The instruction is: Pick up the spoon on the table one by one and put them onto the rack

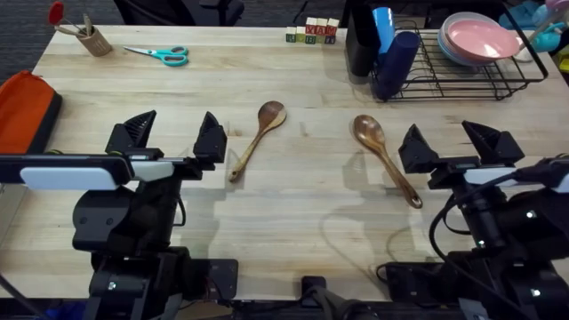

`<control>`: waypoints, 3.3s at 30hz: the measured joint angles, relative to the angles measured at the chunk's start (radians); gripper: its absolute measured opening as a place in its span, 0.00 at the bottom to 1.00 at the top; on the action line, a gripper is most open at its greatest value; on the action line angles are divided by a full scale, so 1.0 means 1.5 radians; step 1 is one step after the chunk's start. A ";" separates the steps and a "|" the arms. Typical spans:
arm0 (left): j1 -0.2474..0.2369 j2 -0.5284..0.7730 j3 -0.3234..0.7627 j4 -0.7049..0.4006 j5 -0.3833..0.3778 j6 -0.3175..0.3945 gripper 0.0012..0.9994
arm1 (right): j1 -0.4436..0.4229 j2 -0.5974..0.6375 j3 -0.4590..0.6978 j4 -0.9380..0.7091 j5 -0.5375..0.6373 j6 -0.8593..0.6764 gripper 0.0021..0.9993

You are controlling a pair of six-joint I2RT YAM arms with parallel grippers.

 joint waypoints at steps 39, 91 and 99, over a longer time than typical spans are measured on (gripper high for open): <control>-0.001 0.442 0.564 -0.376 0.055 -0.003 1.00 | 0.000 0.314 0.519 -0.416 -0.013 -0.037 0.99; -0.001 0.641 0.720 -0.537 0.065 -0.005 1.00 | 0.045 0.695 0.481 -0.471 -0.079 0.003 0.99; -0.001 0.641 0.720 -0.537 0.065 -0.005 1.00 | 0.090 0.833 0.480 -0.391 -0.071 0.003 0.99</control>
